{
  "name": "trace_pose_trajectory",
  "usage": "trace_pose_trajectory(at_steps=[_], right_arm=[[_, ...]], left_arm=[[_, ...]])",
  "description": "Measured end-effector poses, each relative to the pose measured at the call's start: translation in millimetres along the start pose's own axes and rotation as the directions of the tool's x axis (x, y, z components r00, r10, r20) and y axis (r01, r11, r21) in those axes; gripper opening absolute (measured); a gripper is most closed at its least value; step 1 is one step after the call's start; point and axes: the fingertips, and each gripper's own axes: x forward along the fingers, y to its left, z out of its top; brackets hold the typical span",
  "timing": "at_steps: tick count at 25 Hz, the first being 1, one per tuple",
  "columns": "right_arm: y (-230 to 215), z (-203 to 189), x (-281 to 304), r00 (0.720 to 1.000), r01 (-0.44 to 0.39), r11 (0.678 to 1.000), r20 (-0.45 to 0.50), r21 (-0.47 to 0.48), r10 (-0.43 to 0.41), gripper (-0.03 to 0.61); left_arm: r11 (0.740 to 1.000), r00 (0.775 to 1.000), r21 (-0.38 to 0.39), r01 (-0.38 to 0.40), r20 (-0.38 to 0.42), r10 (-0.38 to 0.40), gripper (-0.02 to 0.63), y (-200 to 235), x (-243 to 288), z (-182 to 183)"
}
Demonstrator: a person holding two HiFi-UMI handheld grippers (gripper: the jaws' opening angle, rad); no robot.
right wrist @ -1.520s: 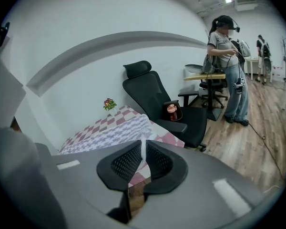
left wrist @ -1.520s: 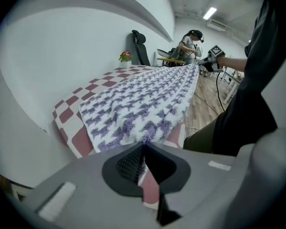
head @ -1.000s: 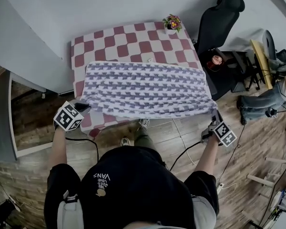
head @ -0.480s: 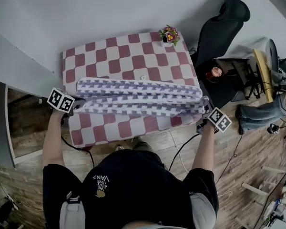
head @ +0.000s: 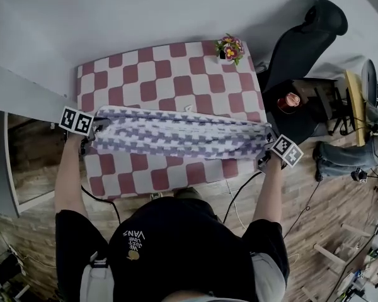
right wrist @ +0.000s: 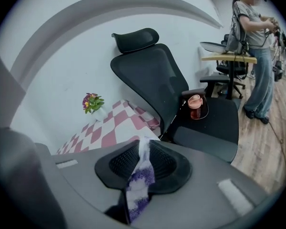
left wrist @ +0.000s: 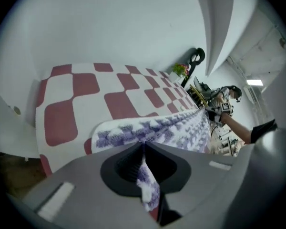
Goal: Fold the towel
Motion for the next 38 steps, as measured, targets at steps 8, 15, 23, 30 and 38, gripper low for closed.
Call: trace_pose_trajectory(at_steps=[8, 15, 23, 30, 38], right_arm=[[-0.4, 8.8, -25.7, 0.989, 0.087, 0.99, 0.126, -0.11, -0.072, 0.222], [104.6, -48.9, -40.0, 0.995, -0.028, 0.859, 0.067, -0.511, 0.072, 0.22], [158.7, -111.7, -20.5, 0.992, -0.128, 0.587, -0.101, -0.799, 0.078, 0.176], [170.0, -122.0, 14.9, 0.986, -0.154, 0.347, -0.165, -0.925, -0.003, 0.178], [176.9, -75.4, 50.9, 0.997, -0.069, 0.452, -0.081, -0.89, -0.008, 0.176]], left_arm=[[0.994, 0.95, -0.028, -0.108, 0.292, 0.112, 0.098, 15.4, -37.9, 38.3], [0.841, 0.927, 0.417, -0.344, 0.291, 0.235, 0.175, -28.0, -28.2, 6.3], [0.593, 0.861, 0.641, -0.488, 0.24, 0.448, 0.183, -5.3, -13.4, -8.6], [0.613, 0.856, 0.623, -0.487, 0.2, 0.477, 0.135, 10.3, -5.3, -6.9], [0.746, 0.82, 0.342, -0.572, 0.254, 0.513, 0.084, 38.9, -14.7, 23.6]])
